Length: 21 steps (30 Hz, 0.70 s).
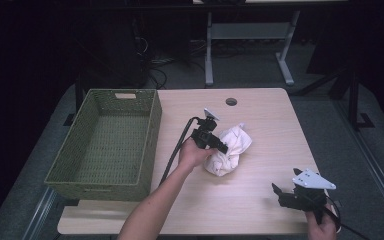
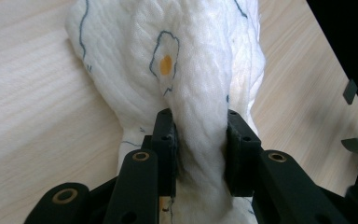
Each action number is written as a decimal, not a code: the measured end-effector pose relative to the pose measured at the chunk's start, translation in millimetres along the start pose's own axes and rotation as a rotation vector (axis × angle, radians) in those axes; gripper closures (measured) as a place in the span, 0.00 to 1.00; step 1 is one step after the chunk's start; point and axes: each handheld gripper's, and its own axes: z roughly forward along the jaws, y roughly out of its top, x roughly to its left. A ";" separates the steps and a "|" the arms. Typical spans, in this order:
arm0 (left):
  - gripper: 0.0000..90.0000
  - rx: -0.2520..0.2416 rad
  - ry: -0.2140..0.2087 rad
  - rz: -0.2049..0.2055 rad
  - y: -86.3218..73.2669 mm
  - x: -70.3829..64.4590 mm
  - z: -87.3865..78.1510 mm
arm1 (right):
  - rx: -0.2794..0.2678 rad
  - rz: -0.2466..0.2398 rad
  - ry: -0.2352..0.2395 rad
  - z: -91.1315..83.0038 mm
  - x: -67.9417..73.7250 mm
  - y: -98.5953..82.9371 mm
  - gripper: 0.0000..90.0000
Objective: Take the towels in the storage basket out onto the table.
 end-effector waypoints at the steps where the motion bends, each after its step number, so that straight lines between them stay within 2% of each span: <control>1: 0.76 -0.002 0.001 -0.003 -0.2 -0.1 1.5 | 0.000 0.000 -0.002 0.3 -0.1 0.1 0.15; 9: 0.70 -0.003 0.005 -0.002 -2.5 -0.8 5.6 | 0.004 0.006 0.000 2.9 -1.6 0.3 0.15; 10: 0.64 -0.006 0.004 -0.002 -2.7 -1.3 4.7 | 0.005 0.008 0.002 4.2 -2.1 0.2 0.15; 11: 0.64 -0.010 0.000 0.000 -3.2 -1.2 4.4 | 0.005 0.008 0.002 4.2 -2.1 0.2 0.15; 16: 0.51 -0.045 -0.028 -0.003 -7.1 -4.2 -1.7 | 0.005 0.019 -0.002 5.8 -2.2 1.1 0.15; 19: 0.49 -0.061 -0.003 0.013 -10.1 -6.3 -5.7 | 0.005 0.016 -0.005 6.7 -2.0 1.4 0.15; 21: 0.46 -0.067 -0.009 0.013 -11.8 -7.2 -8.1 | 0.011 0.015 -0.009 7.8 -1.6 1.5 0.15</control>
